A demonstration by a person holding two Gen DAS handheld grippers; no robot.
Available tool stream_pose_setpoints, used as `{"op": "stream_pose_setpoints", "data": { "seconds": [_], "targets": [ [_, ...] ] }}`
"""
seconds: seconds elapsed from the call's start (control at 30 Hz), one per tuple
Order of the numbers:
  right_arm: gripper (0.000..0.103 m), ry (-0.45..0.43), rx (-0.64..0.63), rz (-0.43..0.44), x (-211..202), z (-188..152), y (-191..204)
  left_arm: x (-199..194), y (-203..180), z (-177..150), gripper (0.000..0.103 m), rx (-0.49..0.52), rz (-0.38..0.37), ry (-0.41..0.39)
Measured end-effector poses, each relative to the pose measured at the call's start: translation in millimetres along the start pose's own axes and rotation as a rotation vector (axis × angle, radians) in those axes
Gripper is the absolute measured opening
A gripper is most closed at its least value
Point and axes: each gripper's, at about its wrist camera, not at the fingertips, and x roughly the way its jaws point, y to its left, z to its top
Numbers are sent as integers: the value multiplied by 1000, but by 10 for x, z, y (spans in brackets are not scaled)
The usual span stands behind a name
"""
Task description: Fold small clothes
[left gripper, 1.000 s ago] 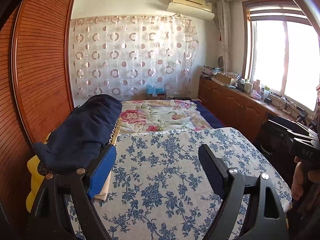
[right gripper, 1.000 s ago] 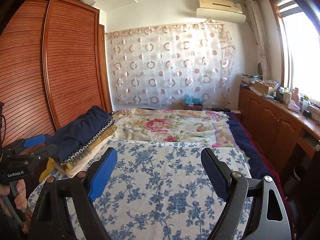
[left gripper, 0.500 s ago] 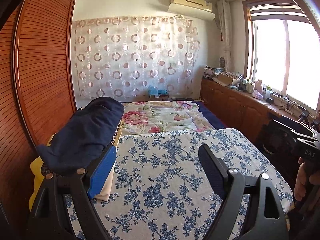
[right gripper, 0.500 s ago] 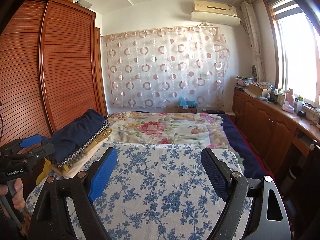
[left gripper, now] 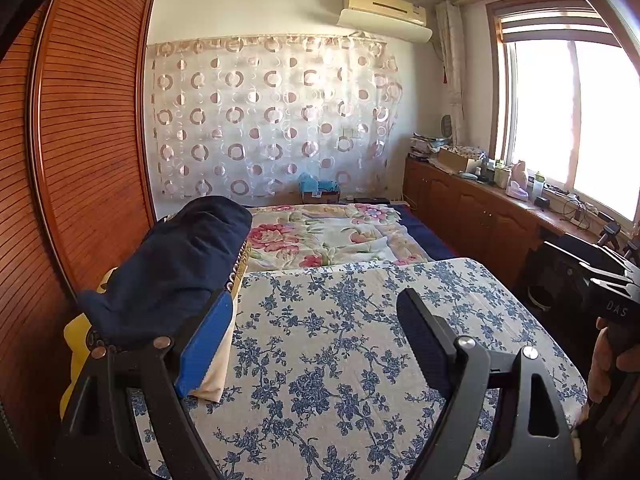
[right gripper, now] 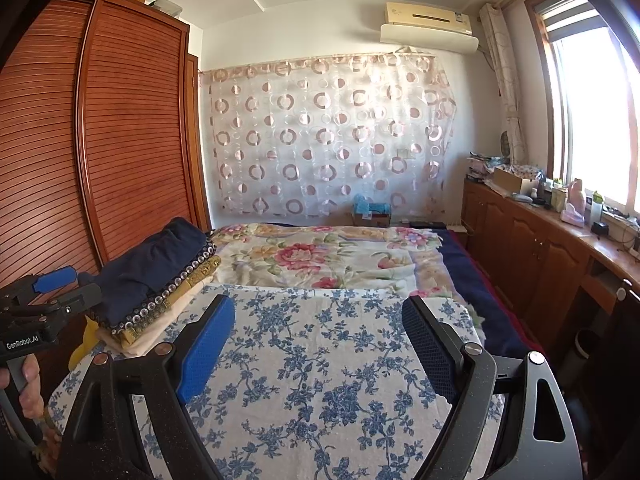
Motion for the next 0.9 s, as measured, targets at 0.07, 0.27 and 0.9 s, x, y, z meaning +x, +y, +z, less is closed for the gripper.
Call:
{"op": "stream_pose_setpoints", "data": {
  "seconds": [0.07,0.27,0.9],
  "targets": [
    [87,0,0,0,-4,3,-8,5,-2,-5,85,0,1,0],
    [87,-1,2,1,-21,9,-49,7,-1,-10,85,1,1,0],
    [87,2,3,5,-54,7,-111,1,9,-17,85,3,1,-1]
  ]
}}
